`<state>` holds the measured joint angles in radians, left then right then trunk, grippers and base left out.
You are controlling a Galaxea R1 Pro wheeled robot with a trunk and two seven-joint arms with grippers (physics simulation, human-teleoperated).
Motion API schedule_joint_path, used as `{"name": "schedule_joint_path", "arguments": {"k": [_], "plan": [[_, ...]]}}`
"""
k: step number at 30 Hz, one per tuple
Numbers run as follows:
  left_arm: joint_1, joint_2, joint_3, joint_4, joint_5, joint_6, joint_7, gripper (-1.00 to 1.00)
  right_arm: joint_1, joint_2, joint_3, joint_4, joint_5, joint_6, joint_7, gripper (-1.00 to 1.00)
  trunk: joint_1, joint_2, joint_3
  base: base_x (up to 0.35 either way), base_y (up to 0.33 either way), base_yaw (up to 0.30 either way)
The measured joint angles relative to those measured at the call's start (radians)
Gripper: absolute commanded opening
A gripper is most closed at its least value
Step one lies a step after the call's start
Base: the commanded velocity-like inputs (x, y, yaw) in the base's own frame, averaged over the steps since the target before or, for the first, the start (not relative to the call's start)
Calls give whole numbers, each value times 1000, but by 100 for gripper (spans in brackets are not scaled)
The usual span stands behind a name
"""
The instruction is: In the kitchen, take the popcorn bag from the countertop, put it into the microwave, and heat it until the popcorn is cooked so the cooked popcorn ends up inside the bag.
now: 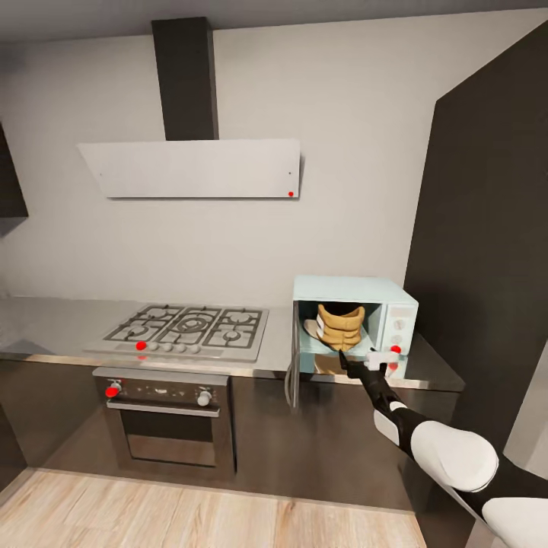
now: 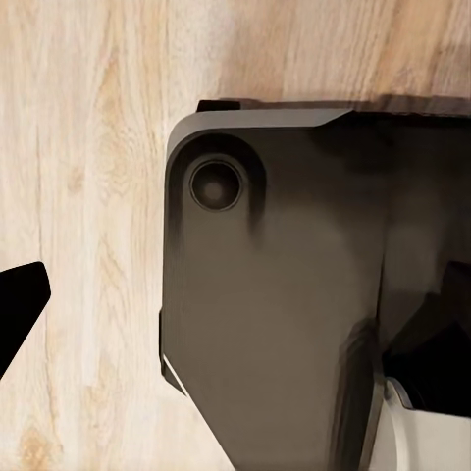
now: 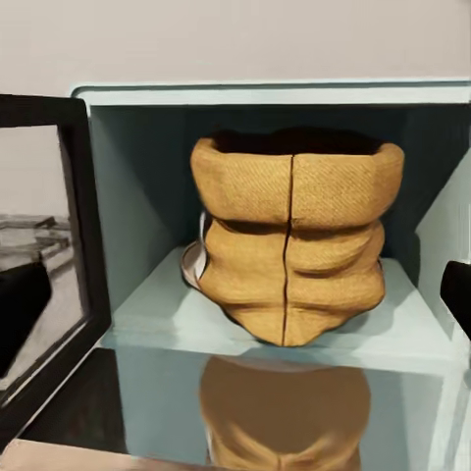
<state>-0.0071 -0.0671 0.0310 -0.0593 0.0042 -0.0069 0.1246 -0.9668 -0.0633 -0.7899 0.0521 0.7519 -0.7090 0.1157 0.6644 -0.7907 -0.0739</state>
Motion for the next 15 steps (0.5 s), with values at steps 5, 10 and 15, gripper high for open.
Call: {"name": "schedule_joint_path", "arguments": {"k": [5, 10, 15], "plan": [[0, 0, 0, 0, 0, 0, 0, 100, 5, -12, 0, 0, 0, -5, 52, 100, 0, 0, 0, 181, 161, 0], [0, 0, 0, 0, 0, 0, 0, 100, 6, -25, 0, 0, -1, -2, 55, 100, 0, 0, 0, 100, 88, 0], [0, 0, 0, 0, 0, 0, 1, 100, 7, -38, 0, 0, -2, -1, 55, 100, 0, 0, 0, 23, 7, 0]]}}
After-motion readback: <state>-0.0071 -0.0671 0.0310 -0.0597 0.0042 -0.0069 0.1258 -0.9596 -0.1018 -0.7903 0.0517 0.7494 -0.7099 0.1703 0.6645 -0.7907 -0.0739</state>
